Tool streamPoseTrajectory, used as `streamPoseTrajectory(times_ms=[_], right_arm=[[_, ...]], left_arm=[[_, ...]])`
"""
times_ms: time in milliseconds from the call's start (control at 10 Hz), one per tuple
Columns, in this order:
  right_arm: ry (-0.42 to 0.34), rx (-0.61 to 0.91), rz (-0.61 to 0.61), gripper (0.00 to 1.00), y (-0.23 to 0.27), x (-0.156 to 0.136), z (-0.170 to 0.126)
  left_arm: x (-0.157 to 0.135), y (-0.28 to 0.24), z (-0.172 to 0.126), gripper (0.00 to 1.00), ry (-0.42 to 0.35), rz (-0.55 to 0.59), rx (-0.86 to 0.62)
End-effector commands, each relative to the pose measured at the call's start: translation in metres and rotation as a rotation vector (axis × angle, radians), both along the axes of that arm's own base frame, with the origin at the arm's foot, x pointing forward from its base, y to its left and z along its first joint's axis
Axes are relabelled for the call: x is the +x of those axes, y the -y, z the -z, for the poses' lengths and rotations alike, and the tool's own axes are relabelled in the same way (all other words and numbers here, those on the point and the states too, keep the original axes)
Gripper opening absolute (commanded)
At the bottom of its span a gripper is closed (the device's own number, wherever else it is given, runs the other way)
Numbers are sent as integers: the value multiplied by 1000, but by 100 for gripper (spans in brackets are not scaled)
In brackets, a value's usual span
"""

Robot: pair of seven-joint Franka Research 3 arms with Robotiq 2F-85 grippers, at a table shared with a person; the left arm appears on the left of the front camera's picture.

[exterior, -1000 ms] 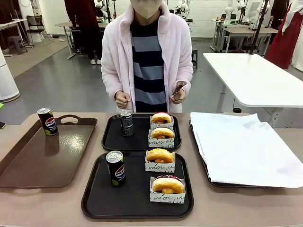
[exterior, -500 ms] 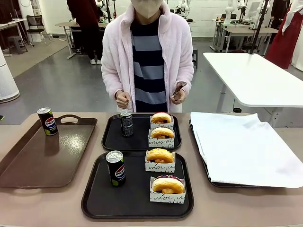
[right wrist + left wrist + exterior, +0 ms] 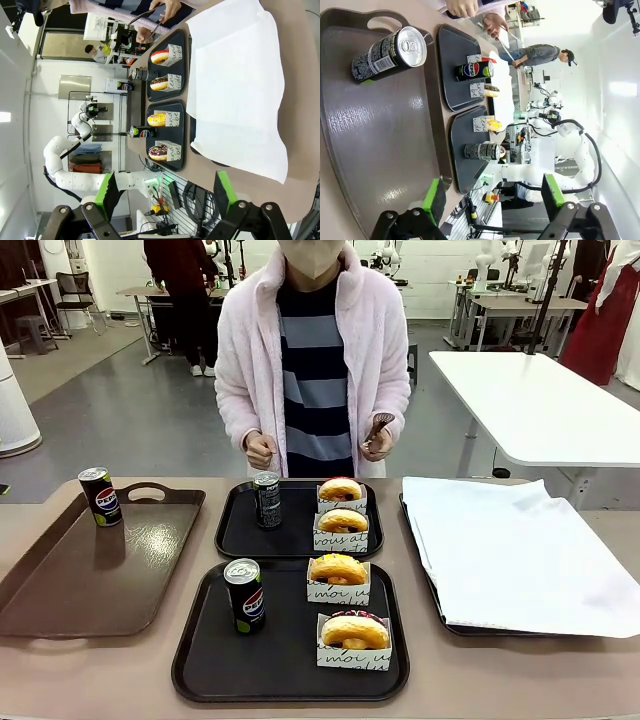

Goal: Set up donuts and drinks on trays.
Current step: Pick up one Pepsi coke from the Handle tray and place it on the Flat Tray without a Pepsi coke.

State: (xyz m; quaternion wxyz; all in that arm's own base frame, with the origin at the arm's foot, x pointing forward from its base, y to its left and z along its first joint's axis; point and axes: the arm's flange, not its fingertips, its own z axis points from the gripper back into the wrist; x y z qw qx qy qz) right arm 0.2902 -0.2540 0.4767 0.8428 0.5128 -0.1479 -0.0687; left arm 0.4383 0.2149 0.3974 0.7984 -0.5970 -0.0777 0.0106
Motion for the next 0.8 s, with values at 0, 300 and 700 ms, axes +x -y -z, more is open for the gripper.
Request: streamPoseTrajectory(times_ms=[0,300,700], right_arm=[[20,13,-1,100,-1,1,-1],[20,13,-1,100,-1,1,-1],[20,13,-1,100,-1,1,-1]], left_arm=[[-2,-1,2,100,13,1,0],[-2,-1,2,100,13,1,0],[-2,-1,2,100,13,1,0]])
